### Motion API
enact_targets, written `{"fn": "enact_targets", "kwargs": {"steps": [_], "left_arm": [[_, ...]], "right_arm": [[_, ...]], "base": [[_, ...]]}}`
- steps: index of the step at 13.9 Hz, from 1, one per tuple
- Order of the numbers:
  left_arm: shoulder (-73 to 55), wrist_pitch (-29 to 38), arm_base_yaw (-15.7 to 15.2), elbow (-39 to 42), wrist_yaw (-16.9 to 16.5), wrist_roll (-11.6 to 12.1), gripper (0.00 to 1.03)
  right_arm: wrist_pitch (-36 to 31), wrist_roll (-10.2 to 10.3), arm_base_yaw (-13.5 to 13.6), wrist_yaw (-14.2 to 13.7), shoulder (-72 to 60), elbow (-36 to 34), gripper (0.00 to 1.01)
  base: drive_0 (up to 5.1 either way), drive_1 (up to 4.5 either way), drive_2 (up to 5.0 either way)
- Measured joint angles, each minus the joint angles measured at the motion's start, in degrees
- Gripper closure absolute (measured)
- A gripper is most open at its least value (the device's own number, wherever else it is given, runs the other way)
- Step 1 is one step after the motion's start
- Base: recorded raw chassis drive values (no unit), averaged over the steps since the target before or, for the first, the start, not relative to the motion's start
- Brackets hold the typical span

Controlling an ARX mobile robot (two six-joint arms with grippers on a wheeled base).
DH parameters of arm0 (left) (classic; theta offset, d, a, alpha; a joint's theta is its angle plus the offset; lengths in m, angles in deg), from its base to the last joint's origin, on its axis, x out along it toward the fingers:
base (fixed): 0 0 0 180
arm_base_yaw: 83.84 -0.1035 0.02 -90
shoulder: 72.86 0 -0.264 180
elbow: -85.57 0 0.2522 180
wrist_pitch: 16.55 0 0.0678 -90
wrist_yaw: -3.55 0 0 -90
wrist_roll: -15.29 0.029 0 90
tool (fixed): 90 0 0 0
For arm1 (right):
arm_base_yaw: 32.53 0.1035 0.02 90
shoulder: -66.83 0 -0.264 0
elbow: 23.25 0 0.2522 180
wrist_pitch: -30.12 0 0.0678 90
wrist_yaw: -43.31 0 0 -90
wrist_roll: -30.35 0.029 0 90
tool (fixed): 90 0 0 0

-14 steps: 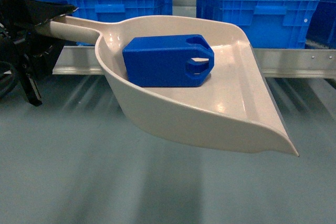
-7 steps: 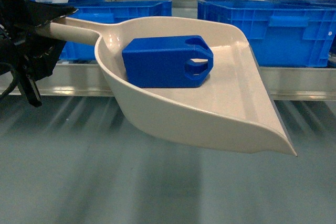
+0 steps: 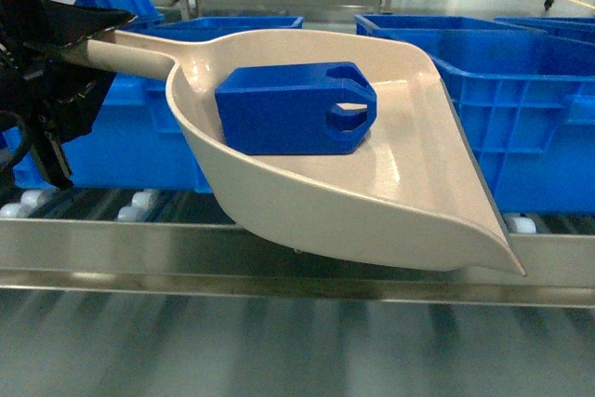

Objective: Place part in tray to right shelf

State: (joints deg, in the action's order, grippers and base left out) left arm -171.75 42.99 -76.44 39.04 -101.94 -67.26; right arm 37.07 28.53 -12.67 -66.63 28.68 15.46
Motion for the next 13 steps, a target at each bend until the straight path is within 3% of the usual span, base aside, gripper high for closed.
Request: {"fn": "enact_targets", "kwargs": {"steps": [2,13], "left_arm": [[0.0,0.0,0.0,0.0,0.0,0.0,0.89],[0.0,0.0,0.0,0.0,0.0,0.0,0.89]], "right_arm": [[0.0,0.0,0.0,0.0,0.0,0.0,0.03],[0.1,0.0,0.0,0.0,-0.2,0.0,0.03]], "base": [[-0.1,4.0,-4.2],[0.0,0.0,0.0]]}}
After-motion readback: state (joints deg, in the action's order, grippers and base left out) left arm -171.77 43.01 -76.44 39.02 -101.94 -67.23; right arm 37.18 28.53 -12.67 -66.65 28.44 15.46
